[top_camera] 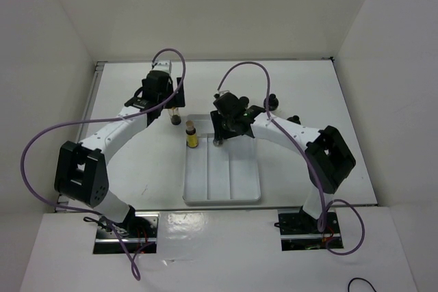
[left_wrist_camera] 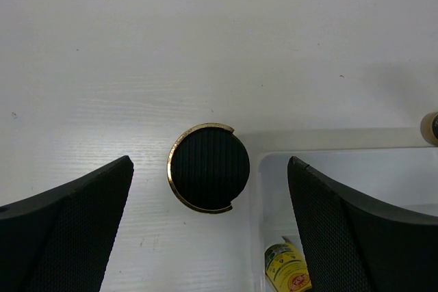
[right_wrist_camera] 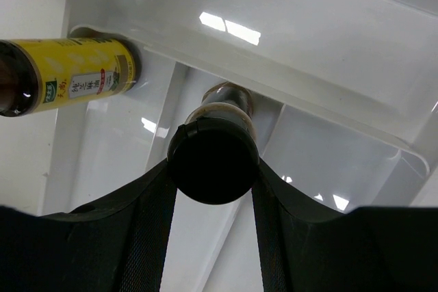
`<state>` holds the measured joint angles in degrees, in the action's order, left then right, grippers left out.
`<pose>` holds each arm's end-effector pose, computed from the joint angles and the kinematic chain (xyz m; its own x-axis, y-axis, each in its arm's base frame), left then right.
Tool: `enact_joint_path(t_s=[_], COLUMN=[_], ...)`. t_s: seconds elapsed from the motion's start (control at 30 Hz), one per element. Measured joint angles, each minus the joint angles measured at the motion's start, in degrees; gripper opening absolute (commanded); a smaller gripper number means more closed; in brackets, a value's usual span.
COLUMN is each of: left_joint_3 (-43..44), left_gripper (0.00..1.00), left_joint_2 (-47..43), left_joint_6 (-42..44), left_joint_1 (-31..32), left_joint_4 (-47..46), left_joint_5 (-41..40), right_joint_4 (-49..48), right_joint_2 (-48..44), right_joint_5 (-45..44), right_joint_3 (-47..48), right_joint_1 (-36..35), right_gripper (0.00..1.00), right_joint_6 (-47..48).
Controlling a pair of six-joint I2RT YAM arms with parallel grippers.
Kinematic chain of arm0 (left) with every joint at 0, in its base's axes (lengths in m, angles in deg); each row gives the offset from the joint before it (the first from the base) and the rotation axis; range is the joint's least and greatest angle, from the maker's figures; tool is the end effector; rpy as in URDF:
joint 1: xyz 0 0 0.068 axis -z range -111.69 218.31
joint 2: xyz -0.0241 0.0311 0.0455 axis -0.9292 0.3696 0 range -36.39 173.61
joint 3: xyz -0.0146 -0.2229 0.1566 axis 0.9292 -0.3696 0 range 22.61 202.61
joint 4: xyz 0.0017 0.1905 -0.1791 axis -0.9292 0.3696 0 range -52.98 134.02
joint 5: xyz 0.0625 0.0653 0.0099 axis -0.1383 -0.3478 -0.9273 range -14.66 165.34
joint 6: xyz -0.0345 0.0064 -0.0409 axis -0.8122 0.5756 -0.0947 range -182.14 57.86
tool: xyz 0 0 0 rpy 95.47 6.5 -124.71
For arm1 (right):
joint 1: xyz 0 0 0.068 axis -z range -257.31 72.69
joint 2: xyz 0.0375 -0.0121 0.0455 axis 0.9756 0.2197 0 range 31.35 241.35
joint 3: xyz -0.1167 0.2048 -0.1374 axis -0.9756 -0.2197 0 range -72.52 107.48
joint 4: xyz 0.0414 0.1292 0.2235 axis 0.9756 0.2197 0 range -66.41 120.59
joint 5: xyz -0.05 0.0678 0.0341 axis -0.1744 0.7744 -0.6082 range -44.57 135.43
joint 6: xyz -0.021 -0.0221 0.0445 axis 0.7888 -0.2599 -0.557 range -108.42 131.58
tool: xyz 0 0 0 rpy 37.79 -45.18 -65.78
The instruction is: Organize the condiment bottles
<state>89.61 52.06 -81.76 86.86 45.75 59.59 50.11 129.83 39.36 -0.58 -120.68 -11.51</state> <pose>0.3410 -0.1043 0.2893 -0.4769 -0.1808 -0.8601 -0.0812 0.9835 -0.1617 0.2720 0.2518 0.2313 -0.7842 -0.2043 -0.5860 -0.3578 0.9204 0.1579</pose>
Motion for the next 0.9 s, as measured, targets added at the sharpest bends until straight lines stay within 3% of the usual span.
enact_joint_path(t_s=[0.07, 0.1, 0.13, 0.3, 0.33, 0.67, 0.9], left_joint_3=[0.0, 0.0, 0.0, 0.0, 0.0, 0.0, 0.09], left_gripper=[0.99, 0.99, 0.99, 0.99, 0.99, 0.99, 0.71], left_joint_2=[0.57, 0.79, 1.05, 1.6, 1.6, 2.6, 4.26], left_joint_6=[0.0, -0.02, 0.0, 0.0, 0.0, 0.09, 0.2], left_joint_1=[0.0, 0.0, 0.0, 0.0, -0.04, -0.48, -0.48], left_joint_4=[0.0, 0.02, 0.0, -0.11, -0.15, -0.28, -1.49], left_joint_5=[0.04, 0.04, 0.02, 0.02, 0.02, 0.02, 0.22], right_joint_4=[-0.02, -0.04, 0.02, 0.09, 0.11, 2.84, 2.97], right_joint_2=[0.28, 0.44, 0.48, 0.48, 0.46, -2.38, -12.63], right_joint_5=[-0.04, -0.13, -0.2, -1.03, -1.11, -3.21, -7.13], right_joint_3=[0.31, 0.46, 0.61, 1.27, 1.31, 3.06, 5.66], right_joint_1=[-0.02, -0.04, -0.11, -0.7, -0.76, -0.9, -0.59], right_gripper=[0.38, 0.47, 0.63, 0.84, 0.95, 0.98, 0.98], right_joint_6=[0.0, 0.0, -0.02, -0.07, 0.02, -0.22, -0.48])
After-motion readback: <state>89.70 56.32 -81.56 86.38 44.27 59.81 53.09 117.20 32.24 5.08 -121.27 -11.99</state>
